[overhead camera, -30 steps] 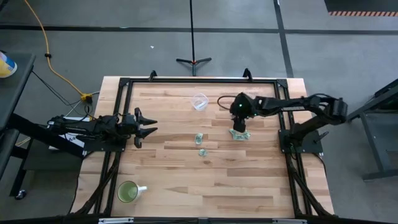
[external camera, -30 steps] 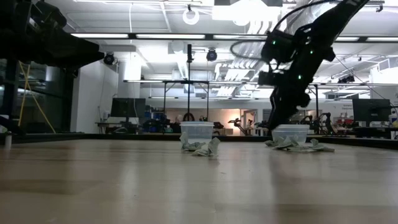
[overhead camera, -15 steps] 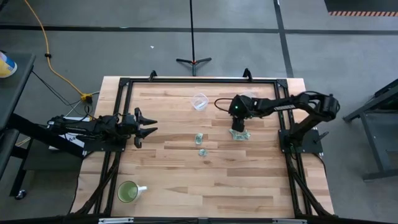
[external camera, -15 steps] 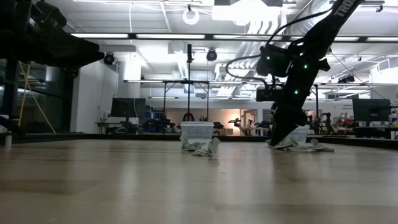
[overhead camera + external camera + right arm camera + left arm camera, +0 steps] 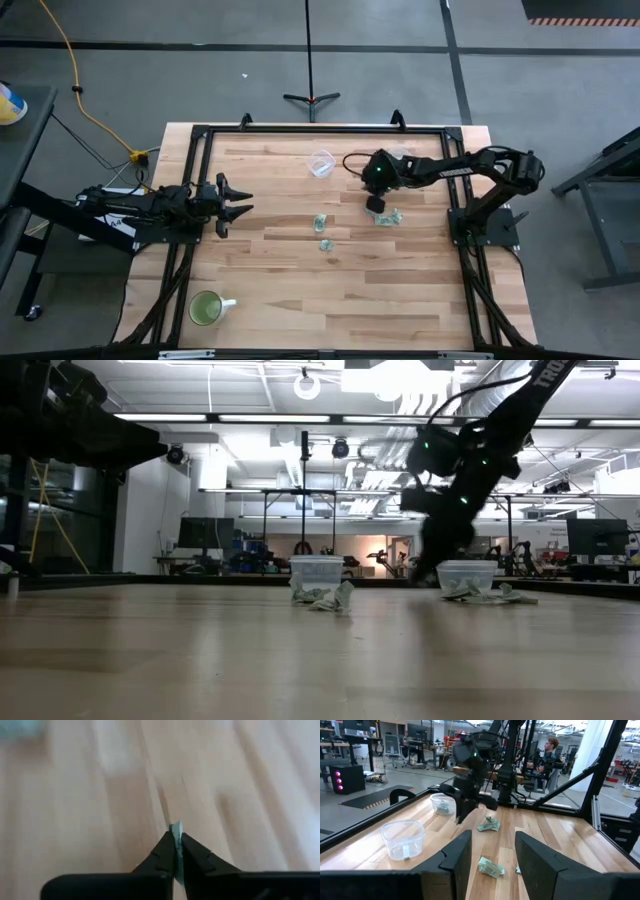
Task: Pick and place Stevia / Truvia into bins
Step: Put the stevia packet into the left transparent container
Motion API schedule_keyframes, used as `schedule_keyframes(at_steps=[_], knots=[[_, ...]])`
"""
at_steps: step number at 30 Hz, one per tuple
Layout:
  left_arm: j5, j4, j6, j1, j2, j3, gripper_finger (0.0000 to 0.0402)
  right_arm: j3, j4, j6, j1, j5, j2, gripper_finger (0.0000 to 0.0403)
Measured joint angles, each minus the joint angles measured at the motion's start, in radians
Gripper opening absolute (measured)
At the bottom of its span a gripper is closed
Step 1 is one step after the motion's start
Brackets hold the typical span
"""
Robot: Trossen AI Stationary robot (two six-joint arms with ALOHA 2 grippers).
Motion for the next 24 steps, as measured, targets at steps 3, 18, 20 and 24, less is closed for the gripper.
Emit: schedule_keyframes(at_steps=[3,18,20,24], knots=[[0.000,0.000,0.000,0.000,0.000,0.000,0.0186,0.002,0.229,0.020,0.008,-0.047,0.000,0.0021],[0.000,0.000,0.011,0.000,0.000,0.000,0.0186,0.147,0.556,0.107,-0.002,0.004,0.176,0.0009],[0.000,0.000,0.011,0.000,0.000,0.000,0.0186,0.207,0.496,0.110,-0.008,0.005,0.212,0.0011],[0.000,0.000,0.011,0.000,0.000,0.000,0.0186,0.334,0.350,0.099,-0.015,-0.052,0.263,0.0005]])
